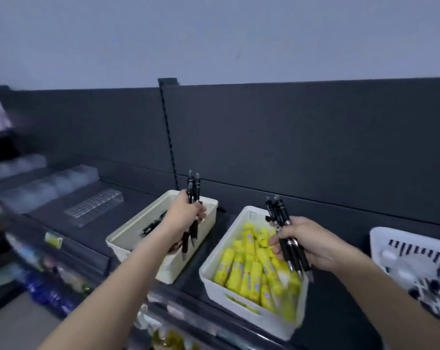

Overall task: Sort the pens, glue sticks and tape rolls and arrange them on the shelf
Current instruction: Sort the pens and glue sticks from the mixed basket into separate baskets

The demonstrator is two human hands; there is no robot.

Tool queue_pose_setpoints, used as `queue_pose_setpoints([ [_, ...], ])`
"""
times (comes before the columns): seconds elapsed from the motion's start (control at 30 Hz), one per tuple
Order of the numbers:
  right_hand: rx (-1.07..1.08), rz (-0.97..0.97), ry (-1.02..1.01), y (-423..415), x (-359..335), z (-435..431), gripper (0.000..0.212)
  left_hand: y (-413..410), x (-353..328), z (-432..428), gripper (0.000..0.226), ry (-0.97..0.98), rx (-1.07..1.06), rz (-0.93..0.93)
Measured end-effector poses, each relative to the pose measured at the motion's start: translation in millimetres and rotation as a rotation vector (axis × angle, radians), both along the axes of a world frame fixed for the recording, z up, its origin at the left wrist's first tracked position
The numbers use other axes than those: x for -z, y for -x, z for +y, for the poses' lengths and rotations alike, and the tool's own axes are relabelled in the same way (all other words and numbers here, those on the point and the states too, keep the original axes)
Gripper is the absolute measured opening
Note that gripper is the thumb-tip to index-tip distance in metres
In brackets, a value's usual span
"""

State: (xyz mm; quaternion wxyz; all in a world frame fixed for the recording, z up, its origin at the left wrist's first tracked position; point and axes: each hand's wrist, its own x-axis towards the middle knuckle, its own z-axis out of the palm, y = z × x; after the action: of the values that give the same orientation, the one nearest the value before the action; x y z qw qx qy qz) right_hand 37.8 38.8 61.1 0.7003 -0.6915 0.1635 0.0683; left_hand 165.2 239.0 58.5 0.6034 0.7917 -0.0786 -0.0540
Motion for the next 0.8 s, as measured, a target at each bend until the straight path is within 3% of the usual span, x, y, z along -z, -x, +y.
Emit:
queue_pose_setpoints([
  [0.13, -0.049, 0.029, -0.033, -73.1, 18.9, 87.7, 0.021, -54.9, 14.6, 89.1, 0.019, -0.157, -0.038, 0.029],
  [0.27, 0.017, 0.074, -0.097, -128.2, 40.1, 146.4, 0.016, -92.4, 32.8, 120.4, 0.017, -0.224, -0.015, 0.088],
  [0.37, 0.102, 0.093, -0.085, -163.0, 53.8, 166.6, 0.043, -109.8, 40.6, 111.0, 0.020, -0.298, 0.060, 0.083],
  [0.57, 0.222, 0.022, 0.363, -163.4, 57.0, 163.1, 0.036, -128.7, 44.3, 100.0, 0.048, -0.468, 0.120, 0.070],
  [0.63, 0.244, -0.068, 0.420, -150.3, 58.2, 149.3, 0.027, -125.0, 47.9, 99.3, 0.042, -0.502, 0.140, 0.019],
  [0.7, 0.267, -0.101, 0.490, -135.0, 60.9, 134.4, 0.037, -116.5, 55.9, 95.3, 0.036, -0.493, 0.190, -0.022],
  [0.8, 0.296, -0.081, 0.667, -106.4, 59.5, 117.1, 0.029, -99.5, 65.9, 80.7, 0.033, -0.497, 0.268, -0.123],
])
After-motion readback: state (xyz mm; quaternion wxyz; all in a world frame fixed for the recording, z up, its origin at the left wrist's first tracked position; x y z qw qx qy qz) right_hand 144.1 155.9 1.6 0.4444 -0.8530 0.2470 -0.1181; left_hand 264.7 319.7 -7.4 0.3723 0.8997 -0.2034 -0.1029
